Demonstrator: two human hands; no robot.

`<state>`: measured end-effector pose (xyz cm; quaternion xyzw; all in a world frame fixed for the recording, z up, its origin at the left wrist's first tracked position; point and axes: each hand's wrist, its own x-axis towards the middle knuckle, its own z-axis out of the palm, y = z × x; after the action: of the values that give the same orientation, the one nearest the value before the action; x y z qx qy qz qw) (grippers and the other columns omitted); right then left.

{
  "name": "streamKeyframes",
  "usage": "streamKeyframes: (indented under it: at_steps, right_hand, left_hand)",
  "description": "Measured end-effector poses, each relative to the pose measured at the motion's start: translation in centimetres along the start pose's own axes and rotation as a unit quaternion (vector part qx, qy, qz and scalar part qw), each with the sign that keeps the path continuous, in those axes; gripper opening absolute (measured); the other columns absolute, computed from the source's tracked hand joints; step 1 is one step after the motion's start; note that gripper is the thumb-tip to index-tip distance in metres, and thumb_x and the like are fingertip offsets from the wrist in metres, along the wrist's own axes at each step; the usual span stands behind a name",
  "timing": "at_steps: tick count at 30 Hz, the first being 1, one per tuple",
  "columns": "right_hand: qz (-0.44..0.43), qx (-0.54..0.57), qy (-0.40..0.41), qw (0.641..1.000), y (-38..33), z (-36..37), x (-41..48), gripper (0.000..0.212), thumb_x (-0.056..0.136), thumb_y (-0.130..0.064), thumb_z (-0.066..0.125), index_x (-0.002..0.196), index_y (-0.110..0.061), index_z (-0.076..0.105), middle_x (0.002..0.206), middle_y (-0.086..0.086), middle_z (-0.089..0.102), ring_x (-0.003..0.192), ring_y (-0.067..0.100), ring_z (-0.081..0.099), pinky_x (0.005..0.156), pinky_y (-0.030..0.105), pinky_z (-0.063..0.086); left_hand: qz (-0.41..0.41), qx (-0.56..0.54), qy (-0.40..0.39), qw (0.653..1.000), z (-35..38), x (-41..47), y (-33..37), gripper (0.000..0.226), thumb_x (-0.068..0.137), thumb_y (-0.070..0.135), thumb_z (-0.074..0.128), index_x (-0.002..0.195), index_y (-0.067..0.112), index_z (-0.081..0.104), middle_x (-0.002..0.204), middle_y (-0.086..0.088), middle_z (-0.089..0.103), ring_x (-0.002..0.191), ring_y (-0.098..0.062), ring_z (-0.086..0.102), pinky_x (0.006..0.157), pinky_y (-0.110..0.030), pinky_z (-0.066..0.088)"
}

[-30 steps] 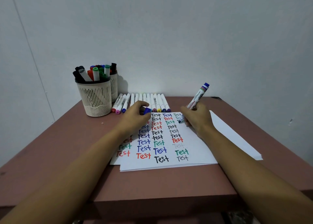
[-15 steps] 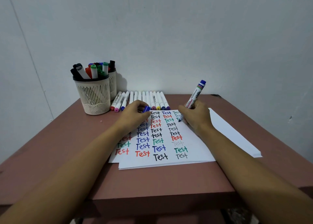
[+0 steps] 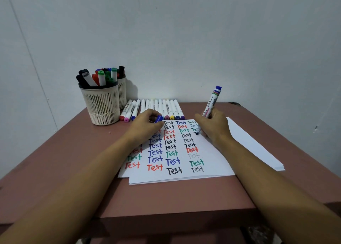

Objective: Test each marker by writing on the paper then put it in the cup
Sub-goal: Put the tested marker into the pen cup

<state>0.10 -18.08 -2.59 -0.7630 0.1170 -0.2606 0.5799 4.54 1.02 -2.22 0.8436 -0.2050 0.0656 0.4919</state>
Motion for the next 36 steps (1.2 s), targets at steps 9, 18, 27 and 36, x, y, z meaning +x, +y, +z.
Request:
streamKeyframes:
  at_steps: [9, 18, 27, 36]
  right_hand:
    - [-0.009, 0.008, 0.041, 0.999, -0.01, -0.15, -0.07, 0.023, 0.077, -0.014, 0.061, 0.065, -0.014, 0.041, 0.063, 0.008, 0.051, 0.052, 0.019, 0.044, 0.057, 0.032, 0.04]
    - [-0.006, 0.004, 0.033, 0.999, -0.21, -0.2, -0.23, 0.021, 0.077, -0.013, 0.061, 0.065, -0.015, 0.045, 0.064, 0.007, 0.053, 0.056, 0.019, 0.047, 0.059, 0.032, 0.041]
    - [-0.033, -0.029, 0.074, 0.996, -0.39, -0.37, -0.45, 0.027, 0.082, -0.012, 0.06, 0.065, -0.013, 0.038, 0.062, 0.001, 0.046, 0.054, 0.013, 0.048, 0.053, 0.026, 0.041]
    - [-0.018, -0.032, 0.067, 0.997, -0.34, -0.34, -0.22, 0.026, 0.08, -0.013, 0.059, 0.065, -0.014, 0.038, 0.064, 0.004, 0.048, 0.058, 0.017, 0.049, 0.054, 0.027, 0.041]
  left_hand:
    - [0.002, 0.009, 0.002, 1.0, 0.04, 0.0, -0.04, 0.02, 0.089, 0.019, 0.062, 0.108, 0.017, 0.055, 0.102, 0.003, 0.058, 0.089, -0.007, 0.055, 0.065, -0.01, 0.041]
    - [0.004, 0.02, 0.003, 1.0, 0.04, 0.03, -0.02, 0.024, 0.089, 0.019, 0.062, 0.111, 0.015, 0.055, 0.102, 0.004, 0.057, 0.092, -0.009, 0.055, 0.068, -0.01, 0.042]
    - [0.004, 0.019, -0.001, 1.0, 0.02, 0.02, 0.04, 0.024, 0.089, 0.019, 0.062, 0.112, 0.014, 0.055, 0.103, 0.002, 0.058, 0.093, -0.01, 0.056, 0.071, -0.011, 0.044]
    - [-0.001, 0.02, -0.008, 1.0, 0.0, -0.07, 0.15, 0.023, 0.089, 0.019, 0.062, 0.111, 0.015, 0.055, 0.103, 0.002, 0.058, 0.096, -0.013, 0.057, 0.084, -0.026, 0.047]
